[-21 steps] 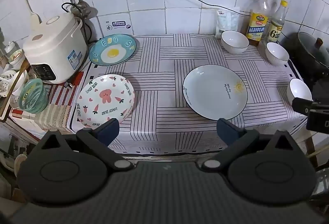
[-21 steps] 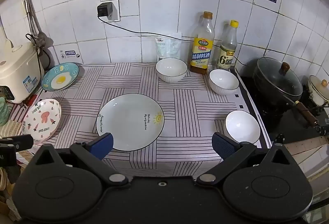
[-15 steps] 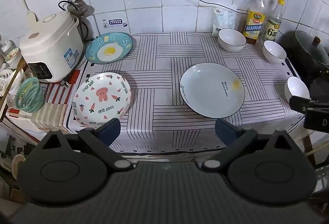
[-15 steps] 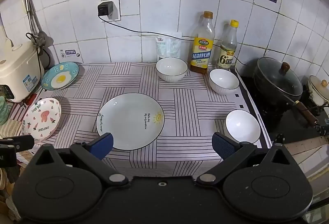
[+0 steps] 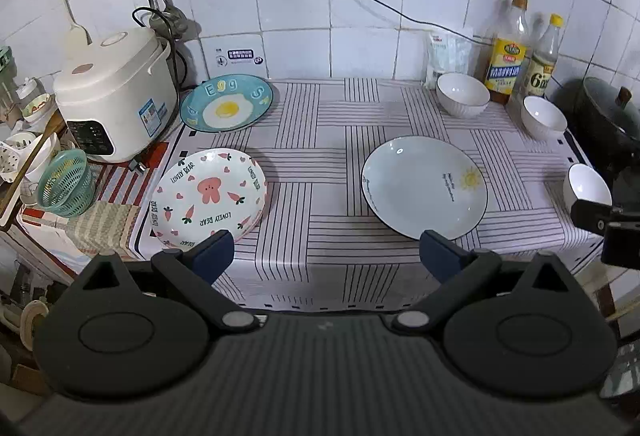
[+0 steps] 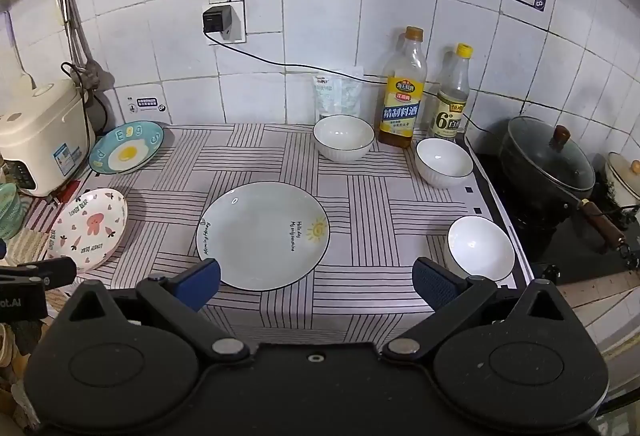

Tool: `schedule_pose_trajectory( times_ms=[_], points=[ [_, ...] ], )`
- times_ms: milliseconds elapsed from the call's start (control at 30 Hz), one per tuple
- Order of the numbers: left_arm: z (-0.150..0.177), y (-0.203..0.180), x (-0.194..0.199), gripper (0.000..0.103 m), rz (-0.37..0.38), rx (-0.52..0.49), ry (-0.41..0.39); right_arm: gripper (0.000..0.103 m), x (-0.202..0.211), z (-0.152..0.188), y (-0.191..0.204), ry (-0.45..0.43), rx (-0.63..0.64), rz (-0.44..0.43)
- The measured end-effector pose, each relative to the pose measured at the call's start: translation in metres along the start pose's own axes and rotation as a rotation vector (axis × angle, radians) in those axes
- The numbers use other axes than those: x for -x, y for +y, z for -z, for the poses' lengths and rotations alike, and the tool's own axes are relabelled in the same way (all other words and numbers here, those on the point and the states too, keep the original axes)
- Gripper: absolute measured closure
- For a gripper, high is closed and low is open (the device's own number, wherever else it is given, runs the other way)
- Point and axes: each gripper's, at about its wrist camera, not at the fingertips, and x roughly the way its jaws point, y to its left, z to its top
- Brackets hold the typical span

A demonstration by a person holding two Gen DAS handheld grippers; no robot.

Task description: Organize plates and bowls

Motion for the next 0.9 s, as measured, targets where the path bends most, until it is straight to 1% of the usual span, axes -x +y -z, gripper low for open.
schedule_pose_trajectory(
  times_ms=[167, 300, 433, 700, 900],
  points=[
    [0.006, 0.001, 0.003, 0.003, 0.011, 0.015, -0.022, 0.0, 0.001, 0.006, -0.001, -0.009, -0.001, 0.012],
    [0.012, 0.0, 0.005, 0.003, 0.009, 0.01, -0.02, 0.0, 0.0, 0.01, -0.002, -0.012, 0.0, 0.027],
    [0.014, 0.002, 0.006, 0.003, 0.006, 0.006, -0.03, 0.0, -0.005, 0.009, -0.002, -0.023, 0.022, 0.072],
    [0.016, 0.004, 0.007, 0.003, 0.022, 0.029, -0.043, 0.0, -0.005, 0.011, -0.002, -0.017, -0.003, 0.06],
    [0.017, 0.004, 0.009, 0.003, 0.008, 0.018, -0.068, 0.0, -0.003, 0.014, -0.003, -0.019, -0.011, 0.053]
  ],
)
